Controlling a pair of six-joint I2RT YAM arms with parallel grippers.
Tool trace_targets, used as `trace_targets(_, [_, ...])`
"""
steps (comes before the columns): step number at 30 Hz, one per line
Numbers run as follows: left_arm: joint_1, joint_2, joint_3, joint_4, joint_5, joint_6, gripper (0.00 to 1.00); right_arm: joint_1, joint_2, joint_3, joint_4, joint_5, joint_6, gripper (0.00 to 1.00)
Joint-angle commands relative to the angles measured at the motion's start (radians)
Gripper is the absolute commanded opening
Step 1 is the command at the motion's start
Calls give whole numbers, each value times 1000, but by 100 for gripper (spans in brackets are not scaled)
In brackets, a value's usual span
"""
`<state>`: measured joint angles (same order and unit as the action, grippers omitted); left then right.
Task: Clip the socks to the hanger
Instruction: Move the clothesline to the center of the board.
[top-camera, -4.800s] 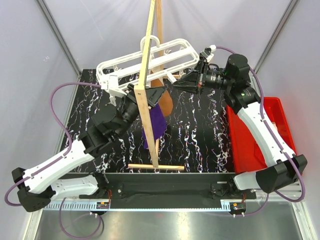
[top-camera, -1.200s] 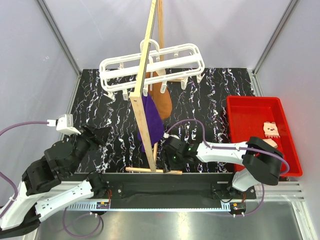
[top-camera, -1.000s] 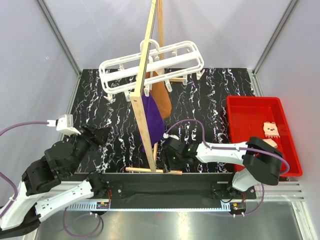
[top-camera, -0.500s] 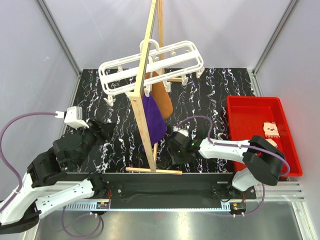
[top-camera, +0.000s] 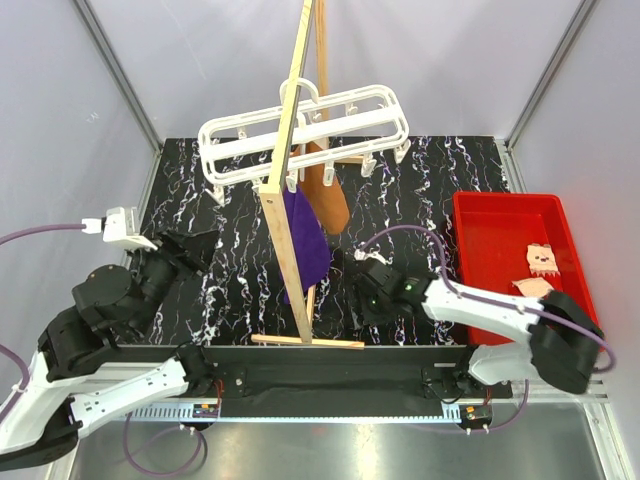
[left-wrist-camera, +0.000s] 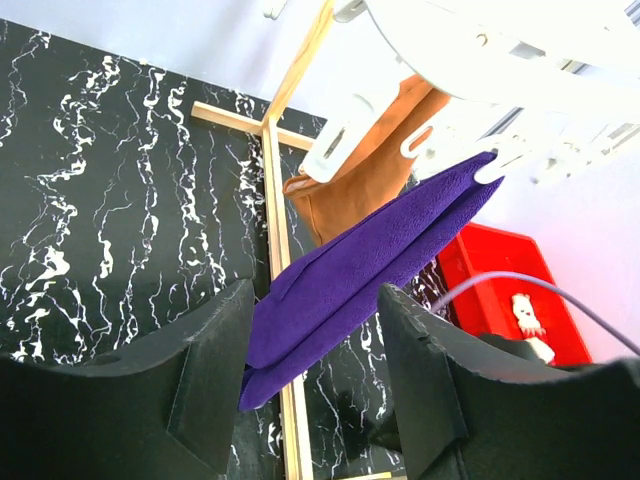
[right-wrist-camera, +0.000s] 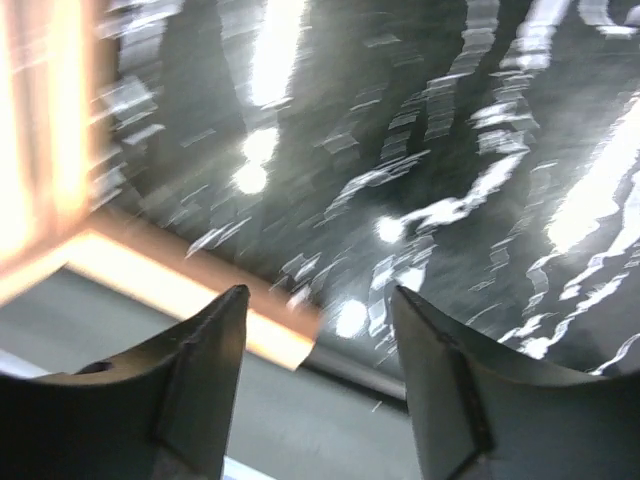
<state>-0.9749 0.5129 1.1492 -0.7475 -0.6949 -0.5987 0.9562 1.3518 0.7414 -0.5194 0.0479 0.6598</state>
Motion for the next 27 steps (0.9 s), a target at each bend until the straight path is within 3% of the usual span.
trace_targets(1, [-4,-33,-6,24,-37,7,58,41,-118,13,-25,-103,-92,68])
trace_targets(10, [-4,-51,-22,20,-32,-12,59,170,78,121,-120,-77,-163,75])
trace_targets(18, [-4,-48,-8,5,-40,-6,62,184,207,161,-113,-54,-164,74])
trace_targets(20, [-5,-50,-8,5,-45,-6,62,185,214,168,-129,-2,-151,70])
trace_targets(27, [-4,-48,-22,16,-35,-13,63,182,153,167,-133,98,-117,42])
